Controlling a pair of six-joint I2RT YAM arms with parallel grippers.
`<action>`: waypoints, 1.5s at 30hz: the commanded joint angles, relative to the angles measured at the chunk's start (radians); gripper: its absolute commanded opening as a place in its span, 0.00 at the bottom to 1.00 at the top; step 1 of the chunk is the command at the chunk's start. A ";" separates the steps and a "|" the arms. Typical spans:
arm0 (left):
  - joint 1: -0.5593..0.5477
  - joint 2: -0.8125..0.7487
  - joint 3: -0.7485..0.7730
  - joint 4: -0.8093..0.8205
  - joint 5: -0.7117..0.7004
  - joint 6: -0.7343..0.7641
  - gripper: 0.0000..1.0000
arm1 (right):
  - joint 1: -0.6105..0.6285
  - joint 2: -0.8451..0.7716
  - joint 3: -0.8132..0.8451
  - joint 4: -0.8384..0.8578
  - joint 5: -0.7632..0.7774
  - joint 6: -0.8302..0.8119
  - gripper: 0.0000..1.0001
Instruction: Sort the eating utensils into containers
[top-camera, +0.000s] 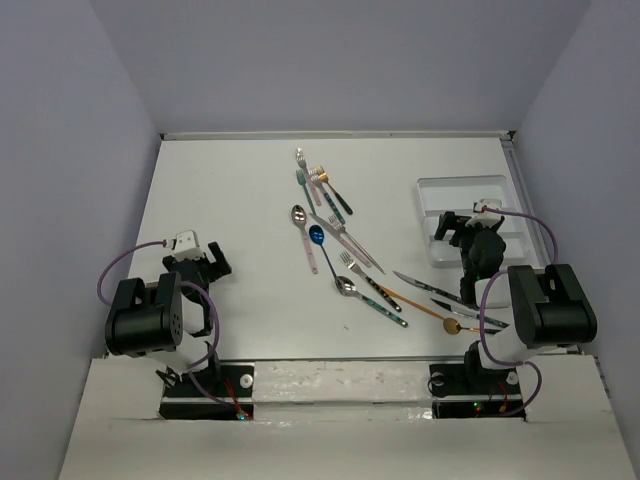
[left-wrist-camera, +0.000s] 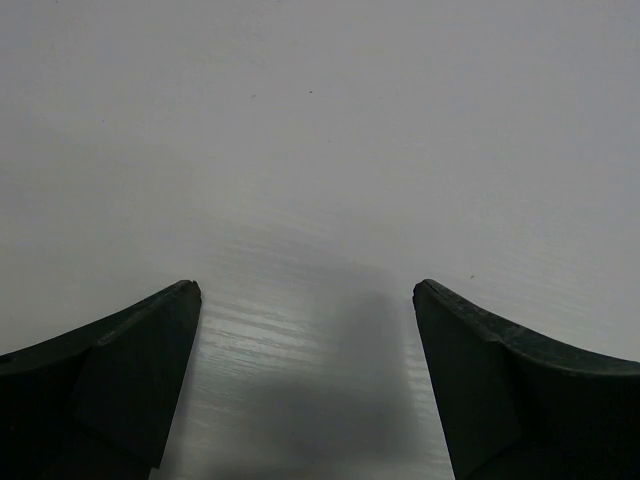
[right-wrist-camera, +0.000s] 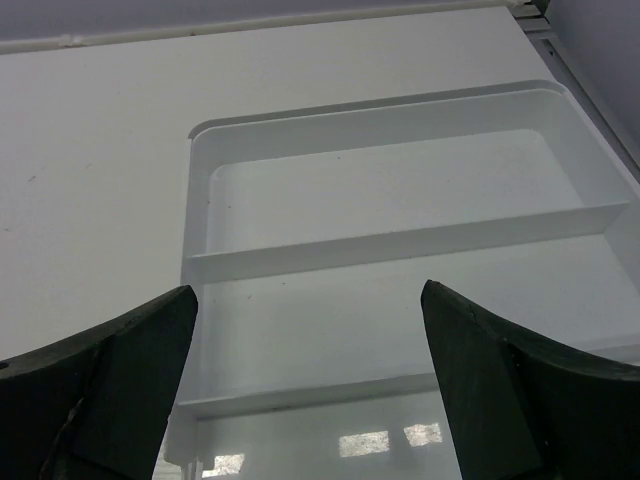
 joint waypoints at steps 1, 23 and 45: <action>0.000 -0.007 -0.101 0.791 -0.028 -0.005 0.99 | 0.001 -0.030 0.027 -0.011 0.000 -0.005 0.99; 0.062 -0.565 0.775 -1.541 0.364 0.540 0.94 | 0.351 0.188 1.283 -1.632 -0.295 -0.099 0.59; 0.062 -0.702 0.565 -1.392 0.257 0.538 0.99 | 0.492 0.964 1.960 -1.804 -0.246 -0.229 0.49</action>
